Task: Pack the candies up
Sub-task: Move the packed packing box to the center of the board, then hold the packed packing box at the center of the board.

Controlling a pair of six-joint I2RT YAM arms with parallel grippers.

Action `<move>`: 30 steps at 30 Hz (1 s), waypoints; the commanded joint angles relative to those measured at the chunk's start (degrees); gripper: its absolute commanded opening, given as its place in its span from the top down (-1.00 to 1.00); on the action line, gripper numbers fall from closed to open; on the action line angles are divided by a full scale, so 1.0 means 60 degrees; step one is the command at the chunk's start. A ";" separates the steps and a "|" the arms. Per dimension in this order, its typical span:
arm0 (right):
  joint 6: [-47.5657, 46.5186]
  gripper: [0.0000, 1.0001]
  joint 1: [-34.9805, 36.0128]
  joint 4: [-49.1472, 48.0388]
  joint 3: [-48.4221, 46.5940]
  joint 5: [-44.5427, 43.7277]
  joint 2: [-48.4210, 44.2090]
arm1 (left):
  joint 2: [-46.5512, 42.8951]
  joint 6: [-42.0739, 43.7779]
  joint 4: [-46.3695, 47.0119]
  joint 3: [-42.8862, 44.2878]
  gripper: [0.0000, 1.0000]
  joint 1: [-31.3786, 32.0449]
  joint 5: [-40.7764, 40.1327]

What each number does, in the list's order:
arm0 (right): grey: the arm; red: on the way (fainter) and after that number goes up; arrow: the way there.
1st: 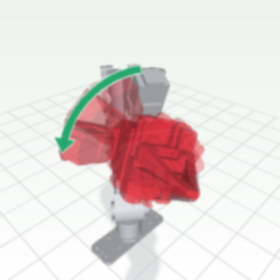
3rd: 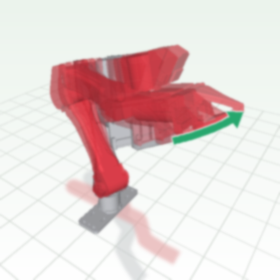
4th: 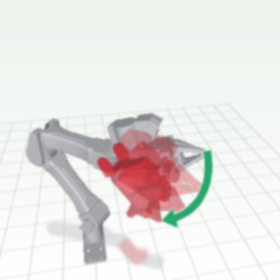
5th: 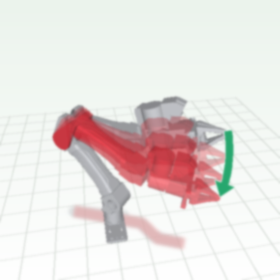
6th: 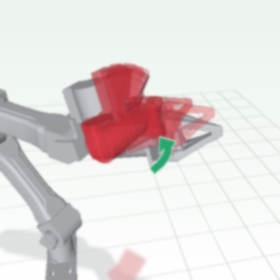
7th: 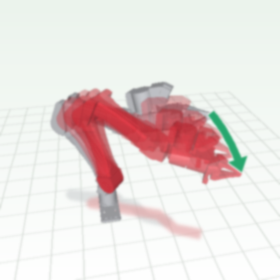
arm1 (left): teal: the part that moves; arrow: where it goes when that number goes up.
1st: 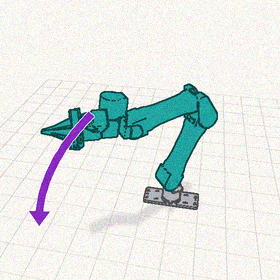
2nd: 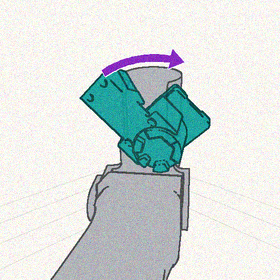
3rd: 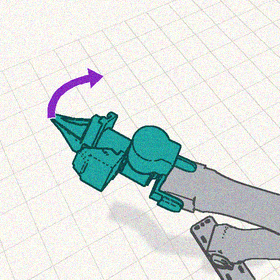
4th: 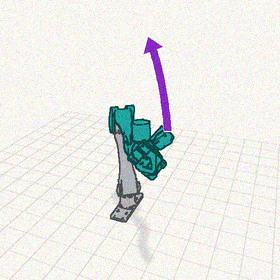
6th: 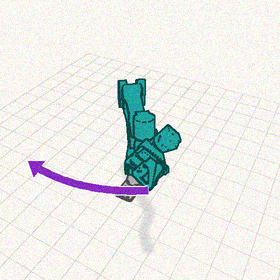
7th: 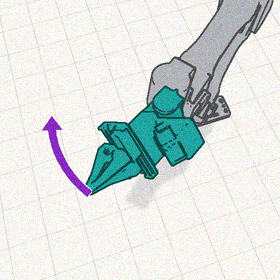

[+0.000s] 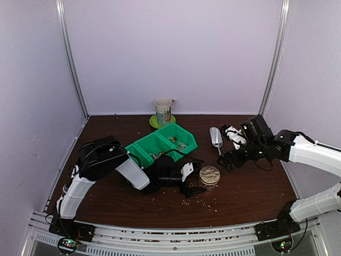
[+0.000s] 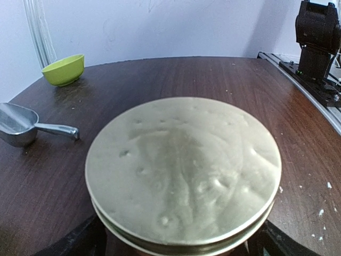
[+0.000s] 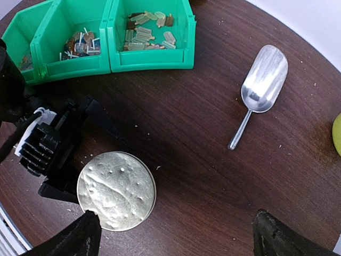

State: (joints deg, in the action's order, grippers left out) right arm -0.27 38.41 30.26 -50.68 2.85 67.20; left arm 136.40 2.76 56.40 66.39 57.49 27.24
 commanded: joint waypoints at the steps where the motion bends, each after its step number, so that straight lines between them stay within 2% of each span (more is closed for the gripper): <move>1: 0.0045 -0.99 -0.0045 -0.0209 -0.0326 0.0100 0.0350 | 0.0429 0.0506 -0.0390 0.0323 -0.89 0.0093 0.0340; 10: 0.0363 -1.00 -0.0148 -0.0695 -0.0474 0.0272 0.1206 | 0.0813 0.0389 -0.0576 0.0785 -0.80 0.0101 0.0517; 17: 0.0891 -0.76 -0.0513 -0.1377 -0.0492 0.1659 0.1865 | 0.0892 0.0388 -0.0527 0.0761 -0.72 0.0100 0.0465; 23: 0.1097 -0.54 -0.0758 -0.1554 -0.0733 0.2730 0.2619 | 0.0886 0.0353 -0.0414 0.0683 -0.73 0.0100 0.0440; 30: 0.1301 -0.31 -0.0827 -0.2049 -0.0523 0.3007 0.3142 | 0.0906 0.0362 -0.0412 0.0683 -0.73 0.0100 0.0432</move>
State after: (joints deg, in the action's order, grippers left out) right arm 6.28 33.95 20.86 -53.63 18.63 84.90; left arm 138.98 3.22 55.48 70.94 57.87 30.06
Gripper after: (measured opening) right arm 0.677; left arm 0.868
